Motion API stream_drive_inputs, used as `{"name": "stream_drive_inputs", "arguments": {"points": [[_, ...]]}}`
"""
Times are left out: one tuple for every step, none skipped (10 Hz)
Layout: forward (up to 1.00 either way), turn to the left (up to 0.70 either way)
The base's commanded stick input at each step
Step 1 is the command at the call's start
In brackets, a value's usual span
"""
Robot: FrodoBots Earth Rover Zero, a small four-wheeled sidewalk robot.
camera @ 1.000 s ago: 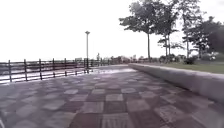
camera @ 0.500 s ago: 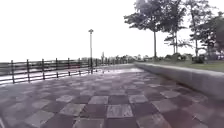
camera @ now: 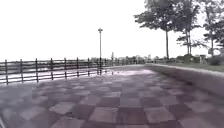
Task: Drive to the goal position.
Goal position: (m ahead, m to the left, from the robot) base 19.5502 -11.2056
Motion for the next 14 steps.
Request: {"name": "stream_drive_inputs", "arguments": {"points": [[1.00, 0.00], [1.00, -0.01], [1.00, -0.02], [1.00, -0.40], [1.00, -0.37], [1.00, -0.30], [1.00, 0.00], [1.00, 0.00], [1.00, 0.00], [1.00, 0.00], [1.00, 0.00], [1.00, -0.30], [1.00, -0.37], [1.00, -0.11]]}}
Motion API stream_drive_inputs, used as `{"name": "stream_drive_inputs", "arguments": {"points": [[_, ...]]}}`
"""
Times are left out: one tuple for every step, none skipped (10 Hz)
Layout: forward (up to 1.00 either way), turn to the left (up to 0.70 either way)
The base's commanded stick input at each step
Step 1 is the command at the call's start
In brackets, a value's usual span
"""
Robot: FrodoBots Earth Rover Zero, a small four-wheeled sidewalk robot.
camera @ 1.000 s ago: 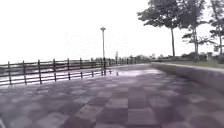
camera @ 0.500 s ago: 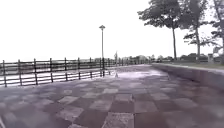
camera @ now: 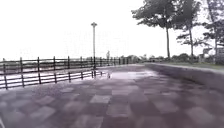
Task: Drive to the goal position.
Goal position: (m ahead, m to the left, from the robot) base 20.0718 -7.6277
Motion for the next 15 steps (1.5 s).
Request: {"name": "stream_drive_inputs", "arguments": {"points": [[1.00, 0.00], [1.00, 0.00], [1.00, 0.00], [1.00, 0.00], [1.00, 0.00], [1.00, 0.00], [1.00, 0.00], [1.00, 0.00], [1.00, 0.00], [1.00, 0.00], [1.00, 0.00], [1.00, 0.00], [1.00, 0.00], [1.00, 0.00], [1.00, 0.00]]}}
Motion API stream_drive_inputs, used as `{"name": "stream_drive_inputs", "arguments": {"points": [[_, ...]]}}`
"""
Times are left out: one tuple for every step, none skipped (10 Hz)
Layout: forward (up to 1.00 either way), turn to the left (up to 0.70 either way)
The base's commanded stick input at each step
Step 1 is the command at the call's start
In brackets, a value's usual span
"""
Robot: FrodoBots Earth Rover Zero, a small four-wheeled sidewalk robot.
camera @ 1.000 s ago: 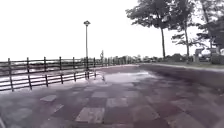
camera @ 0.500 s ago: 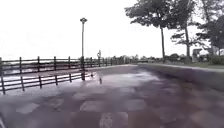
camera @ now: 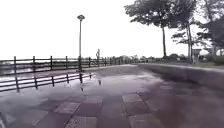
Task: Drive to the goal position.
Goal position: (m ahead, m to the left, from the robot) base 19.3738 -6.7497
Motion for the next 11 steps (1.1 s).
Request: {"name": "stream_drive_inputs", "arguments": {"points": [[1.00, 0.00], [1.00, 0.00], [1.00, 0.00], [1.00, 0.00], [1.00, 0.00], [1.00, 0.00], [1.00, 0.00], [1.00, 0.00], [1.00, 0.00], [1.00, 0.00], [1.00, 0.00]]}}
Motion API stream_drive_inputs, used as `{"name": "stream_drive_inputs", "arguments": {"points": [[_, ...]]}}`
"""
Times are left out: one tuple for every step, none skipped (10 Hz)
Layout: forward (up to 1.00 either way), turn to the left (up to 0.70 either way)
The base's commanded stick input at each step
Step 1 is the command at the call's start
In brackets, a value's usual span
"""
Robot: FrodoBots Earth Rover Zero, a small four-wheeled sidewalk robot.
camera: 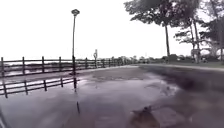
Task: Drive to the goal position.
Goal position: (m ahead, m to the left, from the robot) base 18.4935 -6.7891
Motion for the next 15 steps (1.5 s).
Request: {"name": "stream_drive_inputs", "arguments": {"points": [[1.00, 0.00], [1.00, 0.00], [1.00, 0.00], [1.00, 0.00], [1.00, 0.00], [1.00, 0.00], [1.00, 0.00], [1.00, 0.00], [1.00, 0.00], [1.00, 0.00], [1.00, 0.00], [1.00, 0.00], [1.00, 0.00], [1.00, 0.00], [1.00, 0.00]]}}
